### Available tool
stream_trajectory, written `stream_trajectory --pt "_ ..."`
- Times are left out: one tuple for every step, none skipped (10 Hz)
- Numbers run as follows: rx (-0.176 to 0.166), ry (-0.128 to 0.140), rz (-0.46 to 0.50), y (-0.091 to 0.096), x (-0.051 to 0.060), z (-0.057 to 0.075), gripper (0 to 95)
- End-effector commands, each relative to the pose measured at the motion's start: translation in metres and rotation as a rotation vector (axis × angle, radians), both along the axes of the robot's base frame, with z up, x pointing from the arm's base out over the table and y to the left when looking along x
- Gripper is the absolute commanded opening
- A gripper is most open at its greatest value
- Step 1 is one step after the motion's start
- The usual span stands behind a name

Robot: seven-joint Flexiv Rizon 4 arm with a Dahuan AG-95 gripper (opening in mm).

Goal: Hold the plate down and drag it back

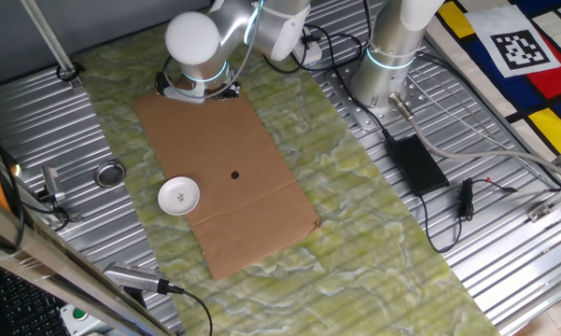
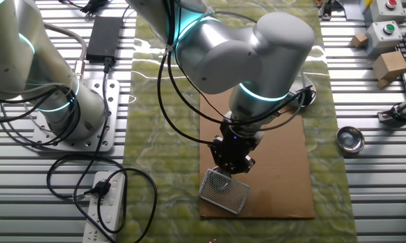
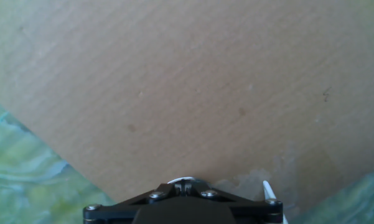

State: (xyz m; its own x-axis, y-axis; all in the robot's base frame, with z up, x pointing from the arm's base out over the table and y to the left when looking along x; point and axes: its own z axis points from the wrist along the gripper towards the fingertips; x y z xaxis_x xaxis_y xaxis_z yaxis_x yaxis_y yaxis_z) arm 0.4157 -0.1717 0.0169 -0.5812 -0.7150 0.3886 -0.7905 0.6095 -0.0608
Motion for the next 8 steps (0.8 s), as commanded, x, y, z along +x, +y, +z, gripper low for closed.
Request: stream_trajectory --pt "0.016 -0.008 -0.014 0.002 0.0017 0.0008 0.0" --pt "0.022 -0.016 -0.025 0.0034 0.0022 0.0009 0.0" --pt "0.028 -0.022 -0.034 0.0042 0.0021 0.0008 0.0" --pt "0.031 -0.025 -0.038 0.0045 0.0021 0.0008 0.0" --pt "0.041 -0.03 -0.048 0.0051 0.002 0.0006 0.0" --pt "0.054 -0.034 -0.061 0.0057 0.002 0.0006 0.0" --pt "0.062 -0.038 -0.071 0.0062 0.0019 0.0005 0.0" --pt "0.077 -0.042 -0.086 0.0073 0.0019 0.0004 0.0"
